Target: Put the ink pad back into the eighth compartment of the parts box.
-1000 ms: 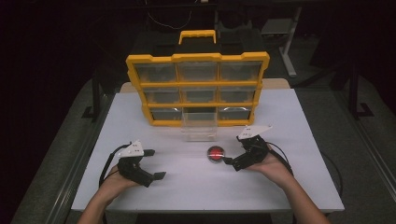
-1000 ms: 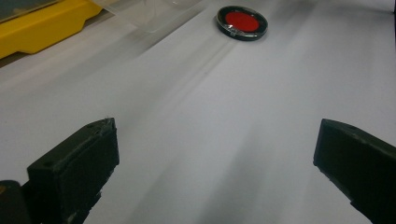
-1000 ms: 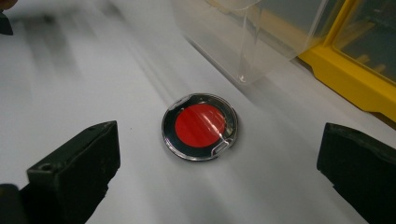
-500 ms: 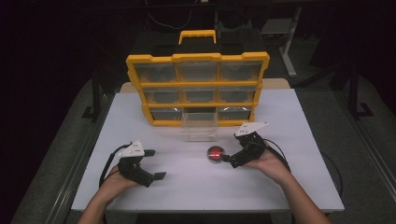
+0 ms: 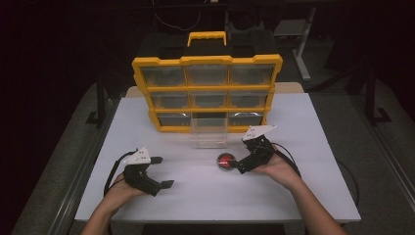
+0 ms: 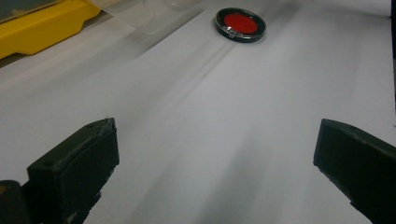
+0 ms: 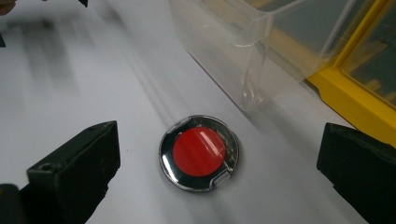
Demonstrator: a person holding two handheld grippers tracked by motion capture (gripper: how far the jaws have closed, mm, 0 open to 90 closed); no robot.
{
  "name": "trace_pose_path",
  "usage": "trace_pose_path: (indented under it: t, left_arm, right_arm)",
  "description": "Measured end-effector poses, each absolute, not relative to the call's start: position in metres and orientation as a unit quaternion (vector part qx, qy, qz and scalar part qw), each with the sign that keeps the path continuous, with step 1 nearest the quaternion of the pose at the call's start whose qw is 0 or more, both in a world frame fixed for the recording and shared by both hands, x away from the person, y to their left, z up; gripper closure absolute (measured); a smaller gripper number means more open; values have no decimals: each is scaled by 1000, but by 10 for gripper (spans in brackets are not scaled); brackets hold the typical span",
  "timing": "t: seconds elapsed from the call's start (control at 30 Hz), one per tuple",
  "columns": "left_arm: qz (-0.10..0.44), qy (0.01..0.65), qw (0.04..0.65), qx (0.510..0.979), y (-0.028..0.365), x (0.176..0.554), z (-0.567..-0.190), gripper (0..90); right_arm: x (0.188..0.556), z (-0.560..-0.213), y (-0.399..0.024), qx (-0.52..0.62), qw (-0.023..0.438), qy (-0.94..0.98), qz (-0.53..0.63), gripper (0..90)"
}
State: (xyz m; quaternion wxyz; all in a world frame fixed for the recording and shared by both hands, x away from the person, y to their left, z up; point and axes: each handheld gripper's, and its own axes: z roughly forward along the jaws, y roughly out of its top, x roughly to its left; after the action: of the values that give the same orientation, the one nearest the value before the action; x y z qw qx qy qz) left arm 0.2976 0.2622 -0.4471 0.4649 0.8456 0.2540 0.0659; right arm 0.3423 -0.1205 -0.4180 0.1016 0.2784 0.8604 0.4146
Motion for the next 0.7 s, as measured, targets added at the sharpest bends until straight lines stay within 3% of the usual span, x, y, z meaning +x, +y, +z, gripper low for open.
trace_pose_path:
  t: [0.7]
  left_arm:
    - [65, 254, 468, 844, 262, 297, -447, 0]
  right_arm:
    - [355, -423, -103, 273, 94, 865, 410, 0]
